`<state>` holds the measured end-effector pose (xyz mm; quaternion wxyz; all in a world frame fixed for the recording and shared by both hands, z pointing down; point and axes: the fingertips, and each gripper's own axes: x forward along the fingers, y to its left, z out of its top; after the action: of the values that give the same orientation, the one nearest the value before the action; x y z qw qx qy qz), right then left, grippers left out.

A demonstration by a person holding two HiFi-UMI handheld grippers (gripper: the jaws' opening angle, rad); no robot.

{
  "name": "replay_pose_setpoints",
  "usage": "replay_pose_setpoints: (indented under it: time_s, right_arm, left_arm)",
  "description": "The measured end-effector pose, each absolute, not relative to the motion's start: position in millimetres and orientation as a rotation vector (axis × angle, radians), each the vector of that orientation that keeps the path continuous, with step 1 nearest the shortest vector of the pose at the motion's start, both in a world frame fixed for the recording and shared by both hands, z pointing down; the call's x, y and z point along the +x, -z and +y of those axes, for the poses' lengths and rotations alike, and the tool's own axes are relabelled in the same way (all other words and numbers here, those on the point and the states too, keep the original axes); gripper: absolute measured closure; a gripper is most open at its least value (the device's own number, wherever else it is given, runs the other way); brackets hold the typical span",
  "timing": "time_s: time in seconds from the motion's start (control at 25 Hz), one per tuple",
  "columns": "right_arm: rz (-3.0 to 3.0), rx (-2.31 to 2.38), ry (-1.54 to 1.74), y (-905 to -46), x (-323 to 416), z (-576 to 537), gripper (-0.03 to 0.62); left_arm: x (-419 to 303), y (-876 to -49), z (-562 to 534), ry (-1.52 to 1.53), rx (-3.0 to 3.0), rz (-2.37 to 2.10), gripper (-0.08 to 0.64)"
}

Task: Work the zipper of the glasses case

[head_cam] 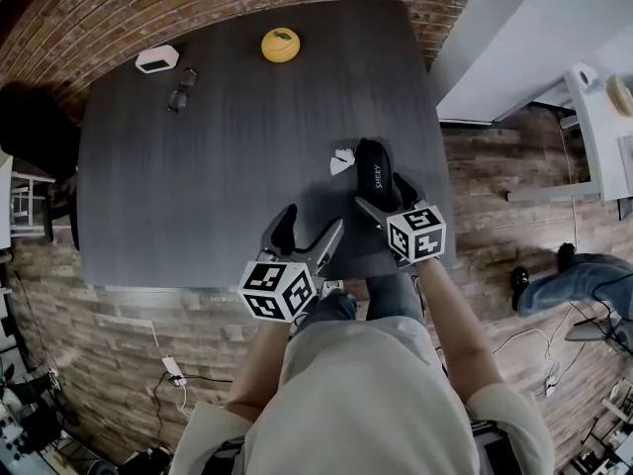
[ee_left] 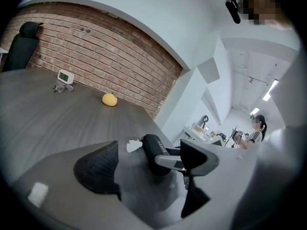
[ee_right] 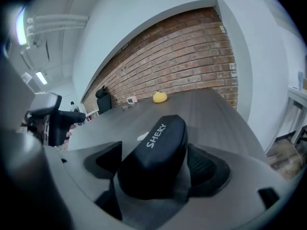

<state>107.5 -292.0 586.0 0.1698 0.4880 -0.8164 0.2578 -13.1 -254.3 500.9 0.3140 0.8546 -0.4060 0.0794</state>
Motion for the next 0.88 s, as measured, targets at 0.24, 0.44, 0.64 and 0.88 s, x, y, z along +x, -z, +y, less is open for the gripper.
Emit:
replay_pose_setpoints:
  time_s: [0.24,0.44,0.64,0.88]
  right_arm:
    - [-2.296,1.366,-0.849,-601,94,-297,0.163]
    - [-2.229,1.319,-0.843,-609,76,-302,0.163]
    - [-2.213,1.334,-0.831,-610,71,-302,0.213]
    - [-2.262,1.329,-0.861,-600,77,-292,0.245]
  left_arm:
    - [-13,-509,-256,-0.235,2.238,-1.068,0.166]
    - [-15,-508,-257,-0.231,2.232,-1.061,0.166]
    - [-21,-509,-252,-0.231,2.235,-1.059,0.166]
    - [-30,-508,-247,-0.212,2.229,-1.044,0.166]
